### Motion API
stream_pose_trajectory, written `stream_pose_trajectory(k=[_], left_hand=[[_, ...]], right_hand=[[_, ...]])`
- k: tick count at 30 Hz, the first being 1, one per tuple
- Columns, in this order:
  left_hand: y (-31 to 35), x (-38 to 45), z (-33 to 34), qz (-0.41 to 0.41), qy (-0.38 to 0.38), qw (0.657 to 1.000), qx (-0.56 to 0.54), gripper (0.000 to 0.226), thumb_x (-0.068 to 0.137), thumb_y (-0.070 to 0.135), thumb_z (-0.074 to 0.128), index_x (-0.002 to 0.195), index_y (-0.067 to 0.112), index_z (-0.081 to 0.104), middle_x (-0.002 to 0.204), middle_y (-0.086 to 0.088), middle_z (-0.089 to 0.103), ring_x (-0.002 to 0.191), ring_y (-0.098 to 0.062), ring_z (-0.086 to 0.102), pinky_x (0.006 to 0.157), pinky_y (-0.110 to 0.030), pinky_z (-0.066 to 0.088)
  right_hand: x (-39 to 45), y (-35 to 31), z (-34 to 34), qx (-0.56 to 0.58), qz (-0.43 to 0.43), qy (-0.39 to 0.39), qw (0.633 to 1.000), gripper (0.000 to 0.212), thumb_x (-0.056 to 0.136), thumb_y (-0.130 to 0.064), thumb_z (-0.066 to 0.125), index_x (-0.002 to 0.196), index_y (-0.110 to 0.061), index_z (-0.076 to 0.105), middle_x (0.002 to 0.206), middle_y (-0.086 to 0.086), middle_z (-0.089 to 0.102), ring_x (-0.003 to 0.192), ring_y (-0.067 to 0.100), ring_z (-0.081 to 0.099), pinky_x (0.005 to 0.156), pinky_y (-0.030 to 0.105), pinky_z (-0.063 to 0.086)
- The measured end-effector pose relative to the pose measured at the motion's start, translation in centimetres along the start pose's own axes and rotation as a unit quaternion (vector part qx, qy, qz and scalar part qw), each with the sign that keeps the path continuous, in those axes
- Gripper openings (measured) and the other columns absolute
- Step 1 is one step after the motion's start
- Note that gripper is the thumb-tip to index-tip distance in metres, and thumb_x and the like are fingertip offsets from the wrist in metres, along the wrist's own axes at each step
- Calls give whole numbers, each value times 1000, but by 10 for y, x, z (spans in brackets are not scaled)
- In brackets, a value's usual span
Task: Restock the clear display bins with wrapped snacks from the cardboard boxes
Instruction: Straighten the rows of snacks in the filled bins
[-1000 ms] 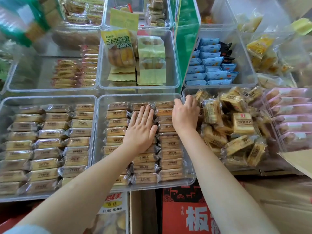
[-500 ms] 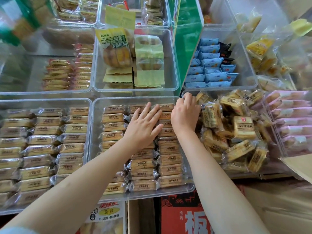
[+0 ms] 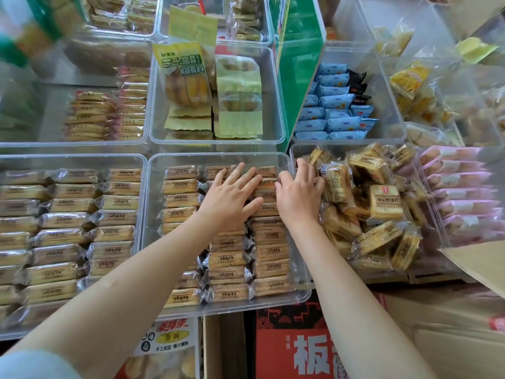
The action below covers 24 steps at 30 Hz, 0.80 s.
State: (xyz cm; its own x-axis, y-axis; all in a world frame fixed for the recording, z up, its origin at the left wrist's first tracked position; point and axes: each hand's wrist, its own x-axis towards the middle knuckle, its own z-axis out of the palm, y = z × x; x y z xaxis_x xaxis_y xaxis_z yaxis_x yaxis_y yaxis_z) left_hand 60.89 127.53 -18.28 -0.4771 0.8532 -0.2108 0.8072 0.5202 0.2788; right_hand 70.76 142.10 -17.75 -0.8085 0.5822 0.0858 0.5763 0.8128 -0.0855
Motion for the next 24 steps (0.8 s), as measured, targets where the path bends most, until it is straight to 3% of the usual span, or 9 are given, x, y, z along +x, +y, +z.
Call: stream_pose_trajectory(k=[4,13,18,21,24], left_hand=[[1,0,-2,-5,-8,1000,4,73,98,64,10,161,28,13,169,5,7,155,-17,-7,125,-49,0],[9,2,-3,-25,-21,999,30,69,100,65,14,161,32,9,169,2,4,156,-21,-7,124,-49,-2],[7,-7,-6,-14,-15,1000,9,72,101,65,21,161,29,5,170,0,-1,155,-22,-9,125,-47,2],[9,-33,-3,-29,17,999,-37,71,102,60,26,162,24,8,169,2,0,155,-19,-10,125,-43,2],[14,-56,7,-38,6,999,-31,72,99,63,15,161,27,9,169,4,0,155,-17,-10,125,-42,-1]], right_hand=[[10,-4,-3,-9,7,-34,999,20,98,-29,58,110,-16,66,150,14,38,143,34,25,104,53,29],[9,-6,2,-13,14,24,1000,2,86,-12,70,84,-12,70,123,15,53,125,35,41,90,48,39],[6,2,0,60,15,61,996,7,81,-10,73,86,-11,68,120,15,57,116,35,51,86,47,43],[-9,9,-2,68,-10,68,995,4,85,-12,69,89,-11,69,125,18,56,120,37,52,88,50,44],[-26,9,-4,29,-16,42,999,12,91,-20,63,94,-12,71,136,21,52,130,38,45,94,53,43]])
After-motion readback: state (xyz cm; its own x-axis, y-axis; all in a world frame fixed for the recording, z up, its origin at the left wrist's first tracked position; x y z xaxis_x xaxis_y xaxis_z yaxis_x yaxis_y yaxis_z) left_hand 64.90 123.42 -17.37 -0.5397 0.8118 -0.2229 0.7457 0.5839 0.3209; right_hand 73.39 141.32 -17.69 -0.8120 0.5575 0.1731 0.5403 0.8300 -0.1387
